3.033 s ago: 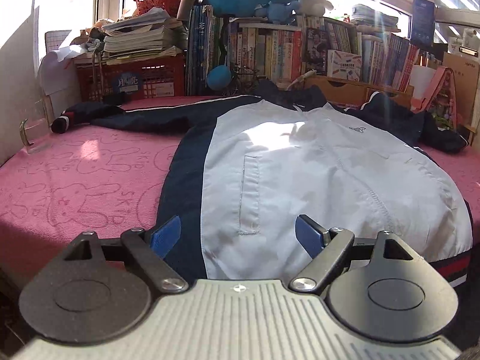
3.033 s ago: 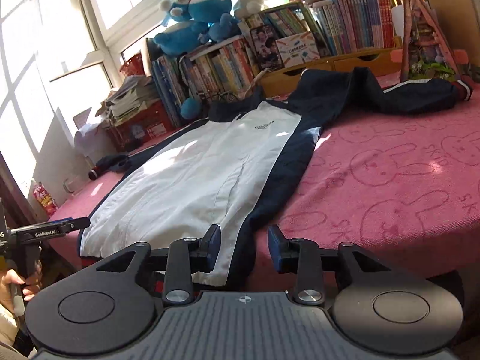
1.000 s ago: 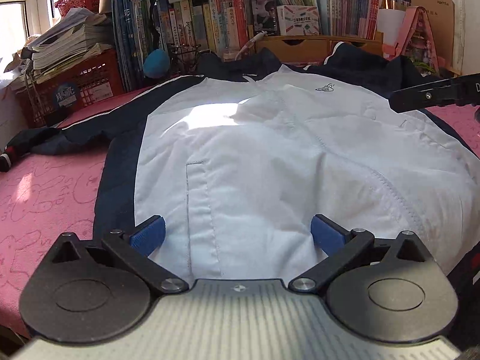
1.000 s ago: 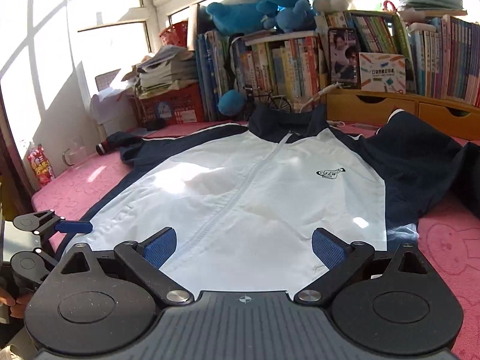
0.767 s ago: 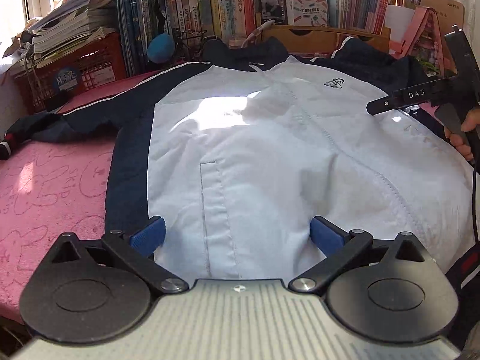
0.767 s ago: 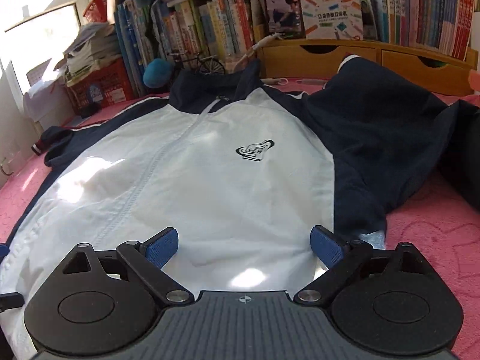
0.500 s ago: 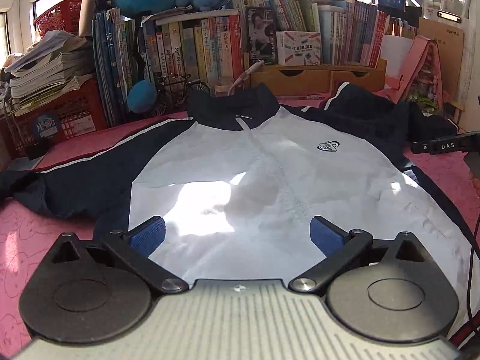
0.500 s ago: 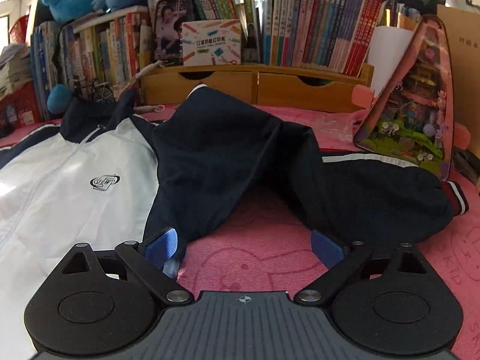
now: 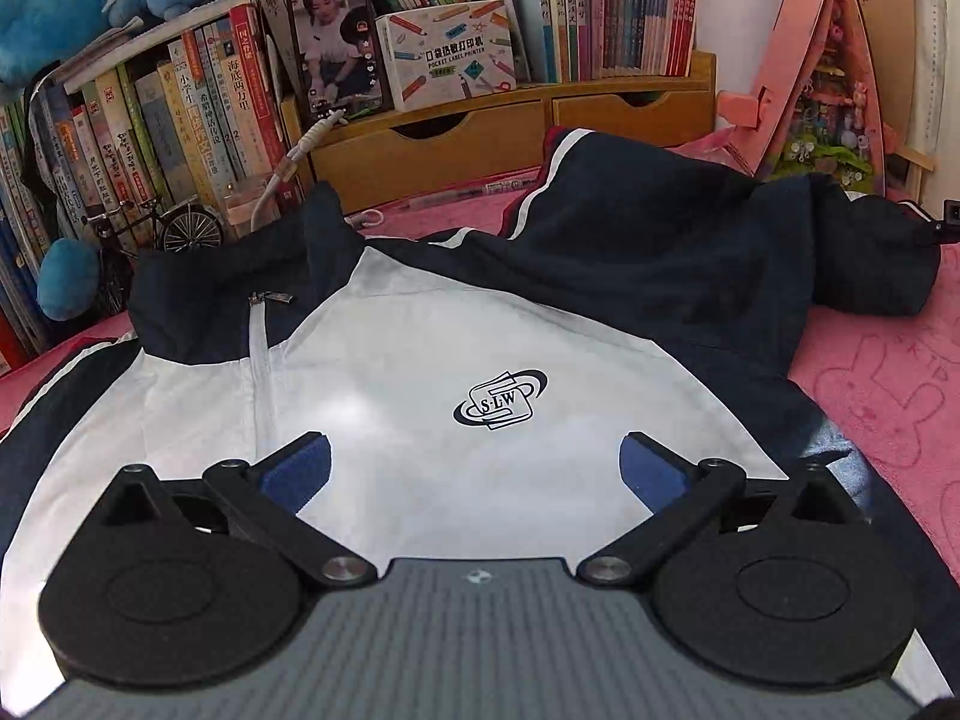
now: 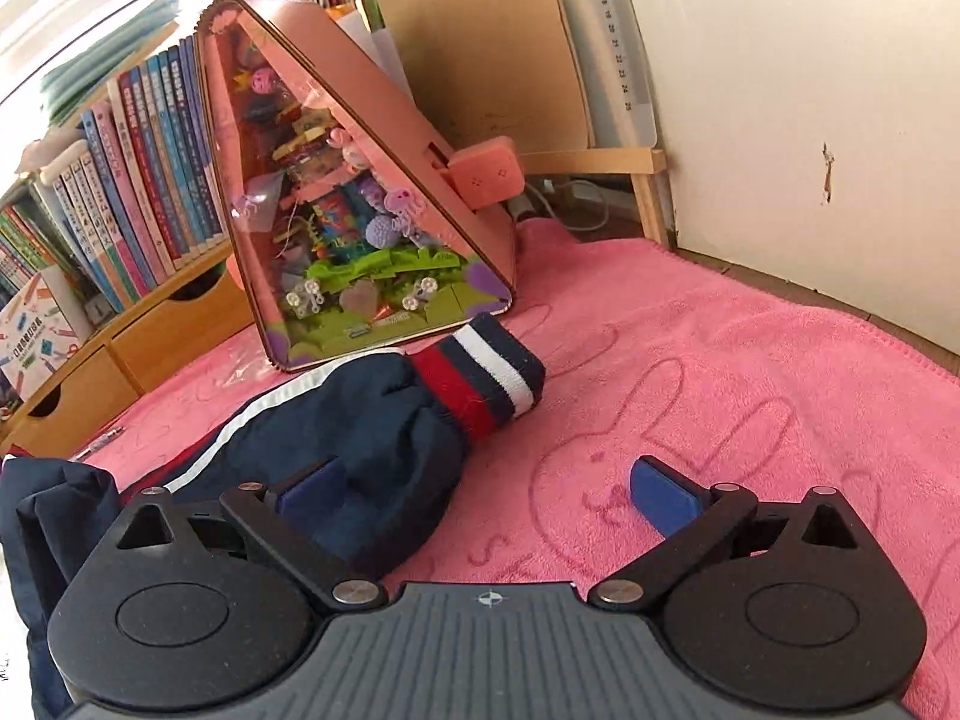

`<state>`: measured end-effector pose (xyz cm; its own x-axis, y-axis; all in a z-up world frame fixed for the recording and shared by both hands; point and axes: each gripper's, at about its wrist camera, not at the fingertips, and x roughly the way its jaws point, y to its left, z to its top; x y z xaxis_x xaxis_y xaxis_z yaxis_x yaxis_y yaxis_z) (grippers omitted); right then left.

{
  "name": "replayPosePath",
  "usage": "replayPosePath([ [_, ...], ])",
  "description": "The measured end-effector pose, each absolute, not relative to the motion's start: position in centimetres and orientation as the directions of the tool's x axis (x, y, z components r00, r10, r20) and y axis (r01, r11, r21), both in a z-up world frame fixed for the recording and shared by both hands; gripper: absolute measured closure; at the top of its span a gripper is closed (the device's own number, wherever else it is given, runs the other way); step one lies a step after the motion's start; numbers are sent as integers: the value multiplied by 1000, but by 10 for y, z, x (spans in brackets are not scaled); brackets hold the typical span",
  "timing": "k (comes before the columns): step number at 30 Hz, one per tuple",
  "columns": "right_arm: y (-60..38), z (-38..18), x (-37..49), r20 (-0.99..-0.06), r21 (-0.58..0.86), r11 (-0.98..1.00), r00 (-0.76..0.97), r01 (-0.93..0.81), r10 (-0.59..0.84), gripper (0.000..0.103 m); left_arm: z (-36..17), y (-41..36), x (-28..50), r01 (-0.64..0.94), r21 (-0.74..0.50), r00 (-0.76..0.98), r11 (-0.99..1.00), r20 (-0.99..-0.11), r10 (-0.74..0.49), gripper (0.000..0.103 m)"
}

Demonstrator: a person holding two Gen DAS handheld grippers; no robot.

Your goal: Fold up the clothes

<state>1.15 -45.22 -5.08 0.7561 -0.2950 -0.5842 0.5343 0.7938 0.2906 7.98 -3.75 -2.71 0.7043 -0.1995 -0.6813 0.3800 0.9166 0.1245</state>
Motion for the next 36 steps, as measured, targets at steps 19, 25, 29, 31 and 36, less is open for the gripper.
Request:
replayPosePath([
  [19, -418, 49, 25, -40, -383, 681, 725, 625, -688, 77, -46, -29, 85, 384, 35, 694, 923, -670, -263, 0],
  [25, -426, 18, 53, -72, -541, 610, 691, 579, -719, 77, -47, -29, 85, 385, 32, 693, 922, -670, -266, 0],
  [29, -439, -19, 68, -211, -517, 634, 632, 574, -745, 73, -47, -29, 85, 384, 32, 693, 923, -670, -266, 0],
  [31, -446, -32, 73, -309, -500, 659, 595, 562, -742, 59, -47, -29, 85, 384, 31, 694, 923, -670, -266, 0],
  [36, -439, -30, 57, -387, -442, 697, 580, 565, -716, 3, -47, -29, 85, 382, 31, 695, 924, -669, -265, 0],
])
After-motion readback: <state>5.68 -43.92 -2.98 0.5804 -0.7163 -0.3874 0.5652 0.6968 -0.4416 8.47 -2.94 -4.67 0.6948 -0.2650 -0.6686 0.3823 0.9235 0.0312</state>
